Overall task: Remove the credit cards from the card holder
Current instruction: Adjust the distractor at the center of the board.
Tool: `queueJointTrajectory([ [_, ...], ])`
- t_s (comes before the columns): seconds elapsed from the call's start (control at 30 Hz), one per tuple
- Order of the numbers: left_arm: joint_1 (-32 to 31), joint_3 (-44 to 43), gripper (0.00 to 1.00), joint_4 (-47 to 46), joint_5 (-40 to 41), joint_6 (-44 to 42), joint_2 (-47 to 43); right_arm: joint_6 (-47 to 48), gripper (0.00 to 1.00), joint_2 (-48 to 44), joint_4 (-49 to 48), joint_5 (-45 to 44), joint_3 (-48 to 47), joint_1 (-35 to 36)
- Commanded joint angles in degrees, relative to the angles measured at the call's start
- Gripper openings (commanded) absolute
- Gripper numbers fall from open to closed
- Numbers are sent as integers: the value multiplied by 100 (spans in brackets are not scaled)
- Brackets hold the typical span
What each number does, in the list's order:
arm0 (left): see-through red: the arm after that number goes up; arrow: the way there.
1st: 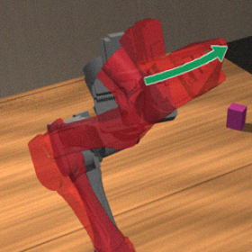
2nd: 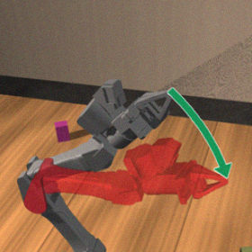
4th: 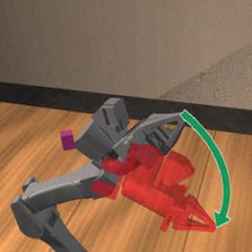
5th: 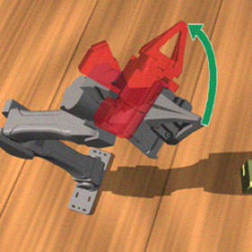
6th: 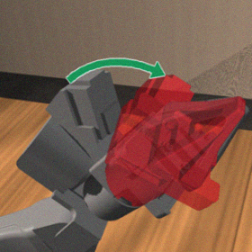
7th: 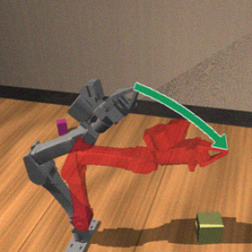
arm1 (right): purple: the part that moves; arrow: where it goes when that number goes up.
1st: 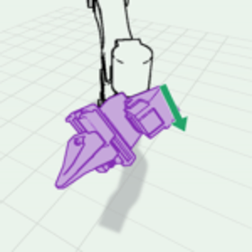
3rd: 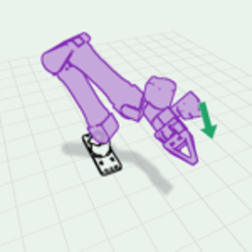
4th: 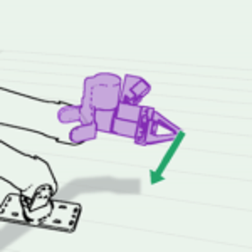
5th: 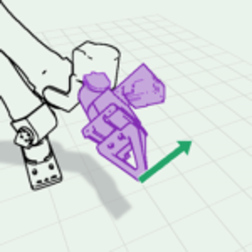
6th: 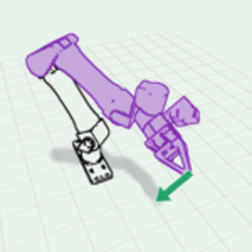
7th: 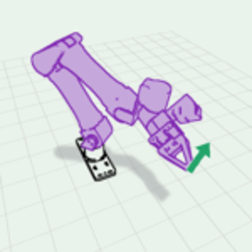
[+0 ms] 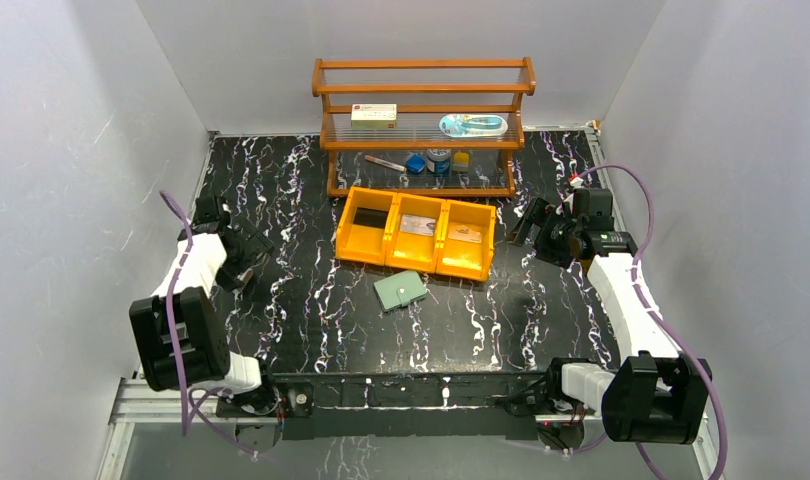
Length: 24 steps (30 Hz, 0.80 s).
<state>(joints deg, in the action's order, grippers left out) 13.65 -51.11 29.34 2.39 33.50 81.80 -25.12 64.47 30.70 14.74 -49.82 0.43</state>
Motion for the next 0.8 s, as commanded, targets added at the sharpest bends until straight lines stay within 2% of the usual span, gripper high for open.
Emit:
queueJointTrajectory([
  [0.0,-11,-11,98,-264,-1064,-235,-784,159,98,-217,24,231,-230,-6],
  [0.17,-80,183,98,-709,-2889,-424,-1100,196,93,-327,-308,1360,-219,-8],
  [0.27,-554,294,98,-793,-3183,-481,-1228,154,90,-375,-302,1394,-180,243],
  [0.47,-1951,494,96,-1036,-2840,-323,-1313,-434,84,-306,-335,215,-83,1913],
  [0.63,-2241,643,89,-1298,-2974,-326,-1280,-862,76,-4,-553,-892,-40,2858],
  [0.77,-2460,640,90,-1587,-3356,-414,-1102,-772,81,724,-323,-1527,-470,3175],
])
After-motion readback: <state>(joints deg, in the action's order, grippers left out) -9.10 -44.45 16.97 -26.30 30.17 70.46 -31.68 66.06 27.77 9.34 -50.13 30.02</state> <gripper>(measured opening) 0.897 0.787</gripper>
